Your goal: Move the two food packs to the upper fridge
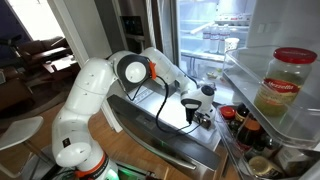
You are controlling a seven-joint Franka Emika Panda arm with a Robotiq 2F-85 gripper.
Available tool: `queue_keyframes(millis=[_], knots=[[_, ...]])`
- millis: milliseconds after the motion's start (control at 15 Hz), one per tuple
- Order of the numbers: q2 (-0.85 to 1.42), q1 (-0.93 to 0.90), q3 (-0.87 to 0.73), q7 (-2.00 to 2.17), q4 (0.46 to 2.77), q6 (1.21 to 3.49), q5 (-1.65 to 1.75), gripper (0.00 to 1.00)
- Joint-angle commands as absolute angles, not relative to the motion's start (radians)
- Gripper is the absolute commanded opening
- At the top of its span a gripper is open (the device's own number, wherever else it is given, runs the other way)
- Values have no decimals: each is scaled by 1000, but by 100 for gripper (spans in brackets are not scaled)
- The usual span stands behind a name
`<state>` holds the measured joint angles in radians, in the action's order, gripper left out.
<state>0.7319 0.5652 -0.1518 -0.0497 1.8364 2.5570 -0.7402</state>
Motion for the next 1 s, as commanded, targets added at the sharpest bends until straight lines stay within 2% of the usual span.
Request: queue_keyframes(millis=[0, 600, 667, 800, 933], knots=[[617, 514, -216, 31, 1941, 2500, -665, 0], [407, 457, -277, 138, 2067, 2391, -583, 0], [408, 450, -278, 130, 2066, 2417, -576, 26], [426, 443, -275, 125, 2058, 2447, -566, 33], [455, 443, -263, 98, 2054, 2497, -576, 49]])
